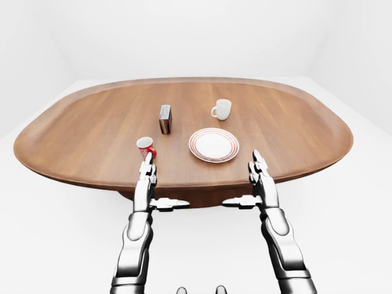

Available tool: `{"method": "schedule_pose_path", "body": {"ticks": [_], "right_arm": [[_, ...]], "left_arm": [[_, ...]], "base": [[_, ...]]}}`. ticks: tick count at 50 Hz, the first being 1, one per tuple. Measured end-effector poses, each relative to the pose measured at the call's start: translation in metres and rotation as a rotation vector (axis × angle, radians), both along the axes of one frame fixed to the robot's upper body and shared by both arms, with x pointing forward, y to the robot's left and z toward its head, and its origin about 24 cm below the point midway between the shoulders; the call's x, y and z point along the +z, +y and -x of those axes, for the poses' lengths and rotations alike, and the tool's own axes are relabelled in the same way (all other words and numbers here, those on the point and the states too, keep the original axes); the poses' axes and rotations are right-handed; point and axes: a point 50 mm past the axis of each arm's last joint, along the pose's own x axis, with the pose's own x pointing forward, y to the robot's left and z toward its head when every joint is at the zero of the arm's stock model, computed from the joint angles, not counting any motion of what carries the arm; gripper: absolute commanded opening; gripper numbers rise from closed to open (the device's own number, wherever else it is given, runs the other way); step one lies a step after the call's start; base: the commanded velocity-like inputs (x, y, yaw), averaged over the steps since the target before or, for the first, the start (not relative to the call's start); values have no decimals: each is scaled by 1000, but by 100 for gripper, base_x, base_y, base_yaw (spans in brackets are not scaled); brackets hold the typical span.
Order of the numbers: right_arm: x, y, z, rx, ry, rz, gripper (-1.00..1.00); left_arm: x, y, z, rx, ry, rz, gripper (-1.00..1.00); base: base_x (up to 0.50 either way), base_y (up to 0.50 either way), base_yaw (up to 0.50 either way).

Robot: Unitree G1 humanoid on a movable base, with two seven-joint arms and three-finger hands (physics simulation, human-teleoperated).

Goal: Pick up the red mug and put it on the plate

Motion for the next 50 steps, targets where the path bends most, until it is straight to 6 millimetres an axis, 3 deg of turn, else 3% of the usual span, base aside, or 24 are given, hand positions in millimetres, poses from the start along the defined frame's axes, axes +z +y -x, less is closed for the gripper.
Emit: {"method": "schedule_pose_path", "body": {"ticks": [23,31,38,50], "right_arm": [[1,-9,2,-14,-4,-2,100],[9,-17,4,-37,-20,-2,100],[33,-38,12,-103,-89,-17,100],[92,-99,44,-314,-361,-63,100]], "left_arm": [[4,11,0,37,-14,13,100],[15,29,2,94,-46,49,100],[32,50,7,166,-106,84,100],[61,103,27,391,-231,161,100]], "base": [[0,0,0],[0,0,0],[0,0,0],[0,0,0]]}}
